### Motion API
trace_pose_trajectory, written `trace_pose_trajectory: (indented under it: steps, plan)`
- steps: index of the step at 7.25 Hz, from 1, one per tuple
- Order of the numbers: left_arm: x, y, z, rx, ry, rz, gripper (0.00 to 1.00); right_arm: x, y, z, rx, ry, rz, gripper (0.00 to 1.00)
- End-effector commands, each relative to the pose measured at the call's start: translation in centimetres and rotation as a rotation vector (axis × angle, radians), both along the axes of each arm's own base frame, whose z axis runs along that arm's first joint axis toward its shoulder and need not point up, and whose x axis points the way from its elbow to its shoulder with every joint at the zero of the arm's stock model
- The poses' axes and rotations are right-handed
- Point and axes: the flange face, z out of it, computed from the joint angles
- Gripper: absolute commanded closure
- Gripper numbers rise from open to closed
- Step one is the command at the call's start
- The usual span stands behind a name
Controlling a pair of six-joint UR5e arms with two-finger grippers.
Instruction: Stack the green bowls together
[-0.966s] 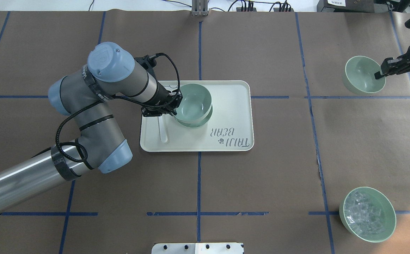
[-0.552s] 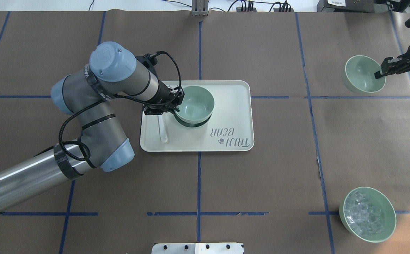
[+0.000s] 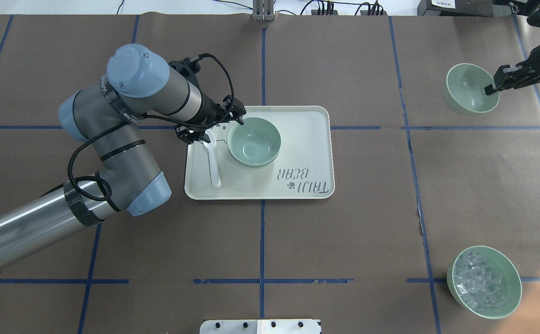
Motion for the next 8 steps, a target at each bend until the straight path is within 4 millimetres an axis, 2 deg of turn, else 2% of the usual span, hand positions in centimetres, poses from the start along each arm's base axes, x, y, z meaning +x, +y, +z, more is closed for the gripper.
trace_pose_trajectory:
  steps: [1,2,3,4,5,7,8]
  plan:
    - [-5.7,-2.3,0.1,0.036,-0.053,0.039,0.0,-1.7,-1.5,-5.8,0.0,-0.05,0.02,1.0]
    - [-9.1,-2.5,0.3,0.09,-0.119,0.058,0.0,-3.8,-1.6,-9.7,0.009,-0.076,0.011,1.0]
    - [-12.8,-2.8,1.5,0.128,-0.161,0.056,0.0,-7.0,-0.7,-13.9,-0.029,-0.102,0.0,1.0]
    - [-15.8,-3.0,3.6,0.159,-0.189,0.053,0.0,-10.2,0.1,-17.3,-0.048,-0.116,-0.013,1.0]
    - [-18.5,-3.9,5.3,0.205,-0.222,0.054,0.0,-13.9,1.2,-19.5,-0.032,-0.113,-0.027,1.0]
    - [-24.4,-5.6,9.1,0.281,-0.298,0.06,0.0,-22.6,3.3,-25.6,-0.048,-0.102,-0.011,1.0]
    - [-27.1,-6.1,11.3,0.311,-0.339,0.07,0.0,-26.1,5.0,-27.6,-0.038,-0.077,-0.016,1.0]
